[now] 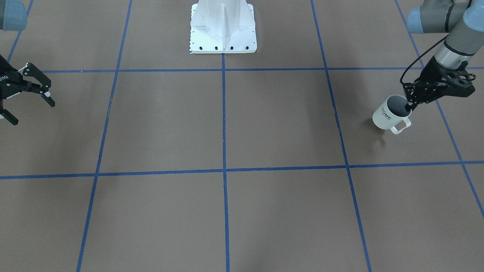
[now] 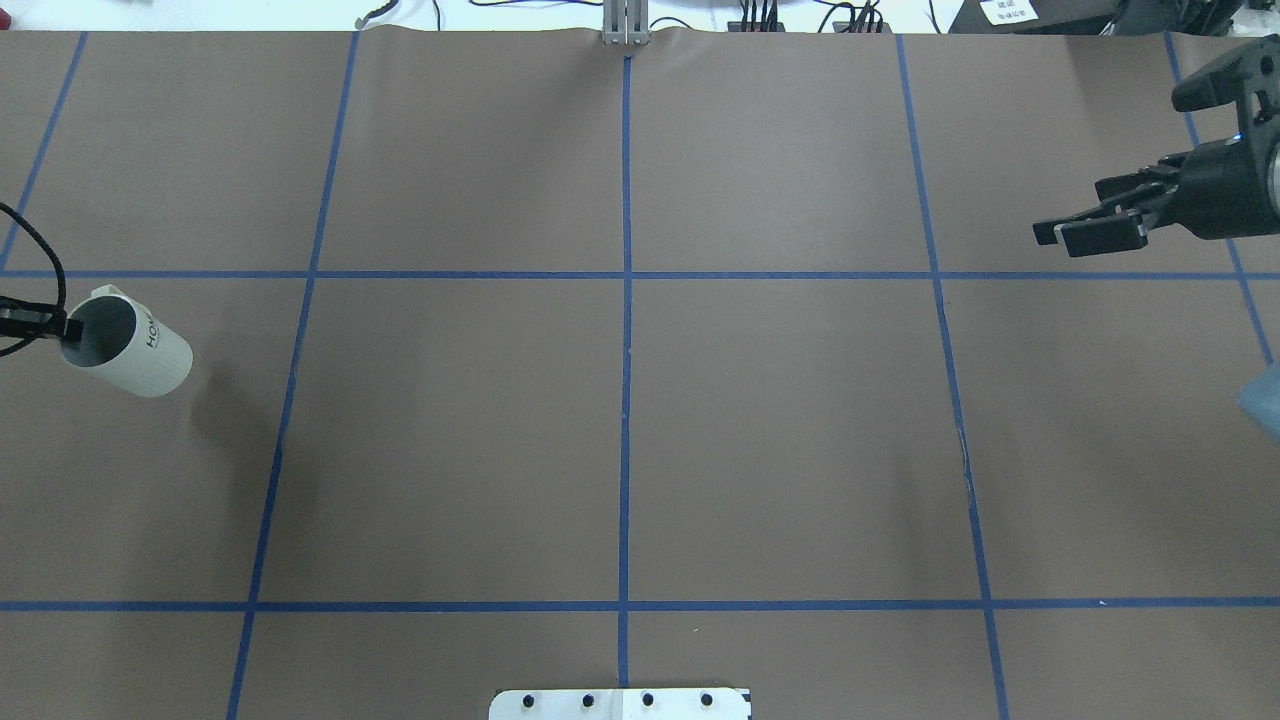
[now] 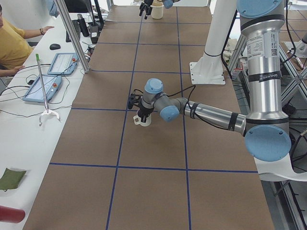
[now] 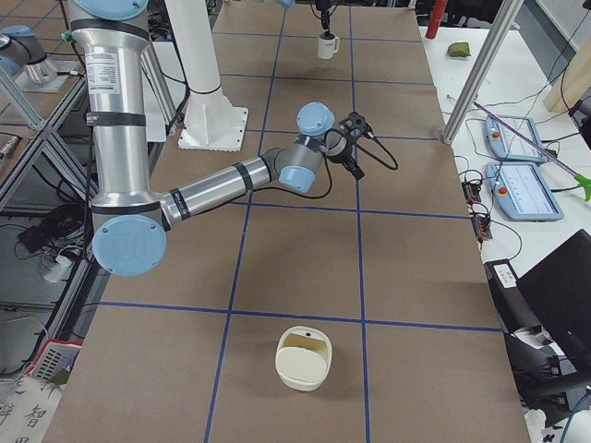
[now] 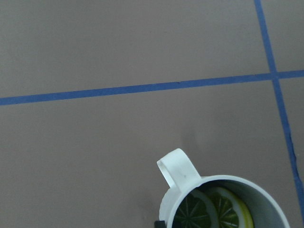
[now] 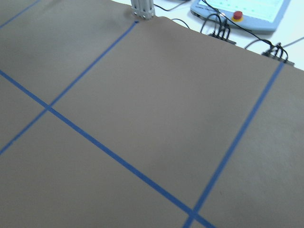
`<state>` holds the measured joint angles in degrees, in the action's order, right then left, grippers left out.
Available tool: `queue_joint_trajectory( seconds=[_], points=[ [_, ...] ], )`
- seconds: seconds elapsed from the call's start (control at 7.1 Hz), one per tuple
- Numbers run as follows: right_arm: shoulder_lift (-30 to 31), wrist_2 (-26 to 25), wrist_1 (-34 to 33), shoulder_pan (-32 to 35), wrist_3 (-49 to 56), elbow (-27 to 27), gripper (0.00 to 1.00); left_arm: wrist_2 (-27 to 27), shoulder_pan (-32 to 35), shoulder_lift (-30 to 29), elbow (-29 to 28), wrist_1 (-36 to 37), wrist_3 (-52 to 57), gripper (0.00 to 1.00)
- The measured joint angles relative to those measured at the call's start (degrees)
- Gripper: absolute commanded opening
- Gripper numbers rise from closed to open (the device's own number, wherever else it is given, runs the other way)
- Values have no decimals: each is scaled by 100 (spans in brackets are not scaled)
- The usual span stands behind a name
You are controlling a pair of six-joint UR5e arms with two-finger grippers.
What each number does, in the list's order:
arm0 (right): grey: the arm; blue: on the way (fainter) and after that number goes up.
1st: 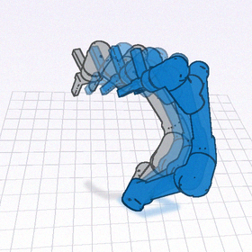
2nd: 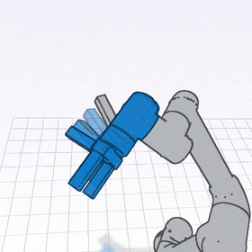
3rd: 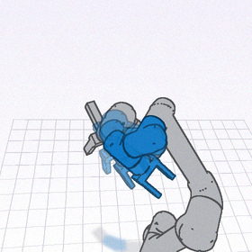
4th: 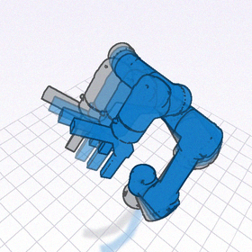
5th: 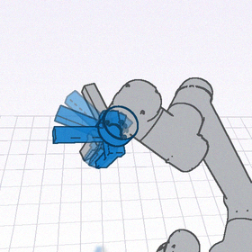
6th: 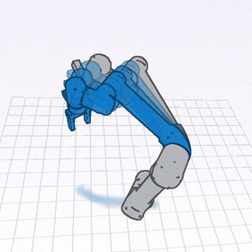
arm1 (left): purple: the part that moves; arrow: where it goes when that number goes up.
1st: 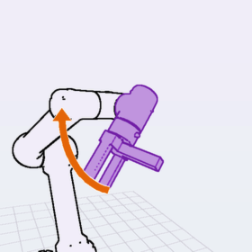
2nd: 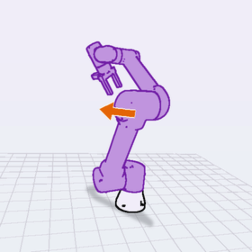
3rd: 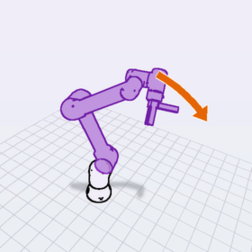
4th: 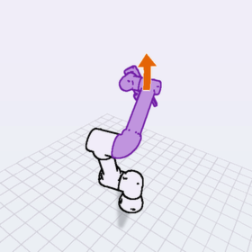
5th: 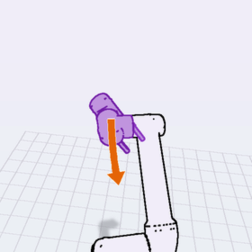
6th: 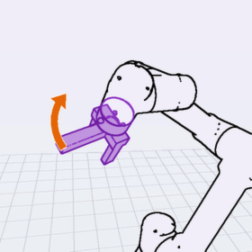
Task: Left arm hands cup to right arm to dump lemon
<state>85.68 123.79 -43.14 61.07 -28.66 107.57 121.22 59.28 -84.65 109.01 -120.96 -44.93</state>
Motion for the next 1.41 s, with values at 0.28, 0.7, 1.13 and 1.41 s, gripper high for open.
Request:
queue_joint_trajectory(
  seconds=[0.28,0.7,1.13,1.41],
  points=[
    [-563,-364,473,-261,-49,-295,99,59,108,-995,64,934,-122,0],
    [-1322,-2268,551,-1372,116,-473,99,69,139,-2790,8,2455,-908,0],
    [-2322,-4328,541,-2579,191,-875,99,76,109,-4200,-582,3073,-1666,0],
    [-2877,-5191,804,-3113,211,-1377,98,71,-66,-4892,-989,3092,-2286,0]
  ],
)
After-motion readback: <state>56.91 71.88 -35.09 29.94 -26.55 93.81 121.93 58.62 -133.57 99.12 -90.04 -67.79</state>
